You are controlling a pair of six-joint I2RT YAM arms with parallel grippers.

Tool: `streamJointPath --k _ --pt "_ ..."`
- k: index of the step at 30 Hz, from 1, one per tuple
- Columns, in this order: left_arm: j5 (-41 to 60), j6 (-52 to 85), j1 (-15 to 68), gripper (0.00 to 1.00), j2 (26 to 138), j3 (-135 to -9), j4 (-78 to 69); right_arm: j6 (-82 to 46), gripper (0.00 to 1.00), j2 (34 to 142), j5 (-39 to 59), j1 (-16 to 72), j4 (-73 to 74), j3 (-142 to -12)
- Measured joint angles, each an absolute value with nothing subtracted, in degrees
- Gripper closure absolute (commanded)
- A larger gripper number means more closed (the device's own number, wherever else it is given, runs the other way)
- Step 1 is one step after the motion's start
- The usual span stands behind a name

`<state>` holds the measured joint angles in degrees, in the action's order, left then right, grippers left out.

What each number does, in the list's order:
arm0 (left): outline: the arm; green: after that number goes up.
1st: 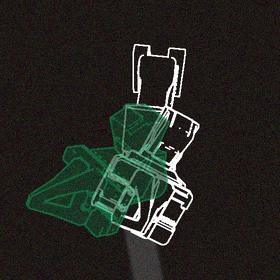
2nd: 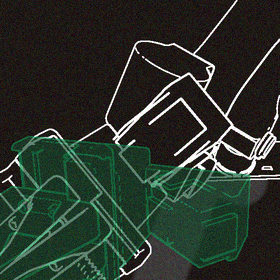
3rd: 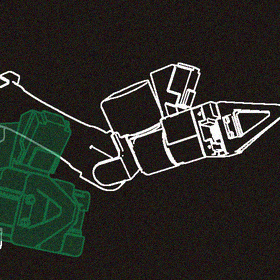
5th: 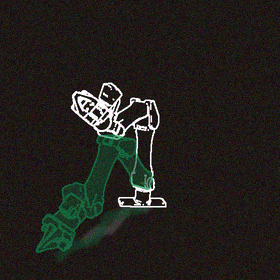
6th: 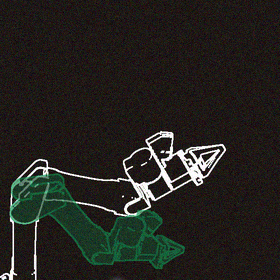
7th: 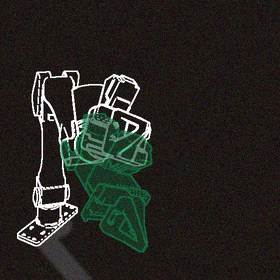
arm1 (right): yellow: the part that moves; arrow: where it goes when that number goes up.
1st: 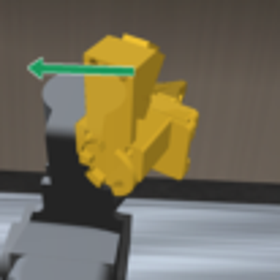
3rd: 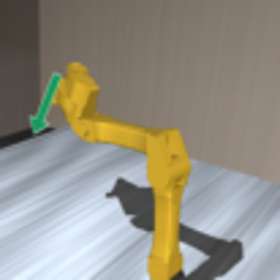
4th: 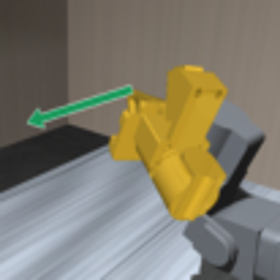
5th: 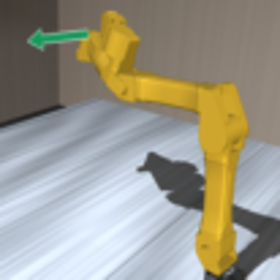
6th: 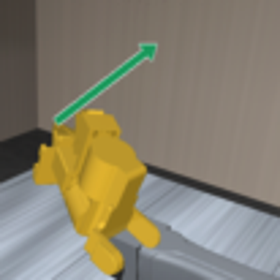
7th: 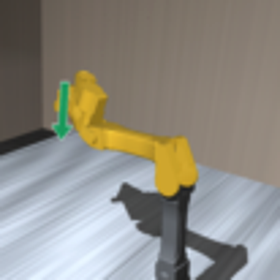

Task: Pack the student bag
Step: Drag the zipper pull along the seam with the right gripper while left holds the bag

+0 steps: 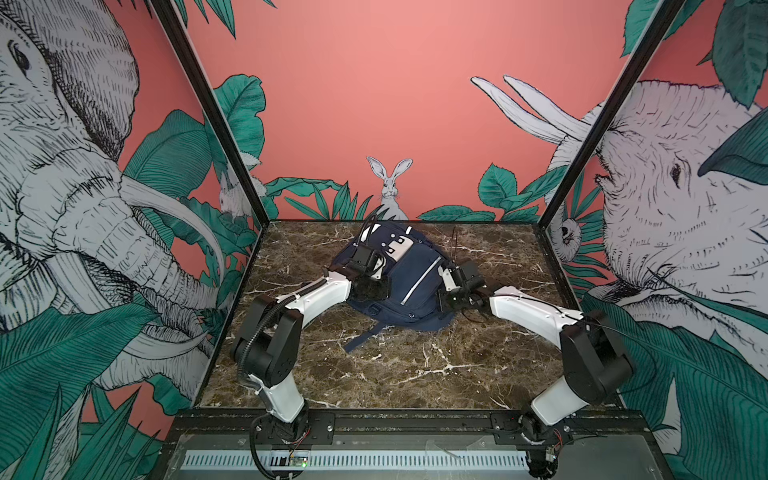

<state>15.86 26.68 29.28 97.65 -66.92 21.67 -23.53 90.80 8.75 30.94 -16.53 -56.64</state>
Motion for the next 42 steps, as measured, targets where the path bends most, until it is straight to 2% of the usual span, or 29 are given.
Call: streamJointPath --k 8,13,15,18,21,32,36,42 --pt "16.34 29.02 25.76 1.0 103.5 -73.14 26.02 -26.2 1.0 85.78 8.25 38.0 -13.45 -52.27" --pt "16.69 28.97 23.42 0.94 109.3 -81.82 28.64 -29.23 1.0 88.31 7.05 43.05 -12.64 -55.55" --pt "17.23 28.97 22.15 0.84 110.83 -84.01 28.64 -30.2 1.0 91.0 6.87 44.66 -12.53 -58.5" --pt "16.34 29.43 19.59 0.63 111.42 -85.45 27.18 -30.96 1.0 95.92 7.11 46.87 -12.99 -63.53" --pt "15.59 30.0 17.78 0.51 109.25 -83.79 25.19 -31.33 1.0 100.33 8.29 48.62 -13.65 -67.75" --pt "17.19 34.37 22.09 0.46 83.72 -58.67 22.72 -31.27 1.0 103.59 10.59 49.25 -14.72 -70.87" --pt "17.34 37.8 25.26 0.45 82.04 -53.74 19.86 -31.22 1.0 103.59 10.59 49.25 -14.76 -70.83" --pt "17.74 42.98 26.59 0.45 86.19 -51.79 11.73 -31.09 1.0 103.59 10.76 49.28 -14.85 -70.74"
